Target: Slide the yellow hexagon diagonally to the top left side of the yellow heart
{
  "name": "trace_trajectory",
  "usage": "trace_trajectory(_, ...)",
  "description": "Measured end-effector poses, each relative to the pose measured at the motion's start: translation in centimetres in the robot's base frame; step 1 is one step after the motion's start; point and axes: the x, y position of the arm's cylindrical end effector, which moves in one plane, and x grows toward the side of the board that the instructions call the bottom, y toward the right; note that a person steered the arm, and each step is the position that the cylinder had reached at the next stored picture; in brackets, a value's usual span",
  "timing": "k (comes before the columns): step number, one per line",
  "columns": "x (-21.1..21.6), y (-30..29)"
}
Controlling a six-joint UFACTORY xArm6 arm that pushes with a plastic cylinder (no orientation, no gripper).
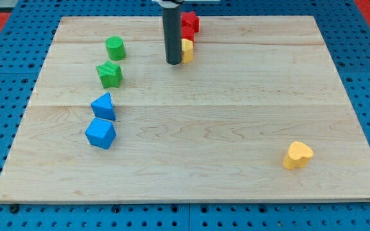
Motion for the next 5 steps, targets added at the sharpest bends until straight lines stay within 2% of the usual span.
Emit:
trace_trajectory(1,-3.6,-3.0)
trace_trajectory(2,-4.6,1.4)
trace_trajectory(3,2.2,7.7)
trace_trajectory(4,10.6,10.9)
trace_trajectory(5,7.5,10.0)
